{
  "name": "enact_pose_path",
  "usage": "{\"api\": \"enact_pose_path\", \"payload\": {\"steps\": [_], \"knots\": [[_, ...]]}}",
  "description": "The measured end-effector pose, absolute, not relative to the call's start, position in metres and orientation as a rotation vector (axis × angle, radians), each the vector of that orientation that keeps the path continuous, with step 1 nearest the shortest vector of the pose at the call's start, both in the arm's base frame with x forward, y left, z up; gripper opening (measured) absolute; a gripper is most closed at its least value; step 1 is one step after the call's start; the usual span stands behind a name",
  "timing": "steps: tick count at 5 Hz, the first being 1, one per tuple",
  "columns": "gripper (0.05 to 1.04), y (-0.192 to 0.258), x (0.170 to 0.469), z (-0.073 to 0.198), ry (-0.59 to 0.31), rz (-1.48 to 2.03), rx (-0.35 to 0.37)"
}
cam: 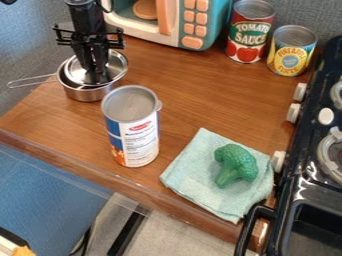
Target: Put a silver lid on the silver pot
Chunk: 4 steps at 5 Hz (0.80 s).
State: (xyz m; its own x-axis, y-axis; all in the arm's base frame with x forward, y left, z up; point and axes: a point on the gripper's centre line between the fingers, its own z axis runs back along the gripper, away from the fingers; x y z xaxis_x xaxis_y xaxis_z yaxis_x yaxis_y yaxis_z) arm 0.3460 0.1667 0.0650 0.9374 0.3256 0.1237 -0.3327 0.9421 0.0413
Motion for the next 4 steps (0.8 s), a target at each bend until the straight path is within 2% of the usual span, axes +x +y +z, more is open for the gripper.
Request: {"api": "enact_pose_path", "payload": {"steps": [3,4], "knots": [[0.281,0.172,0.334,0.062,-0.093,0.345,0.069],[0.337,0.171,0.334,0.062,-0.09,0.346,0.067]]}}
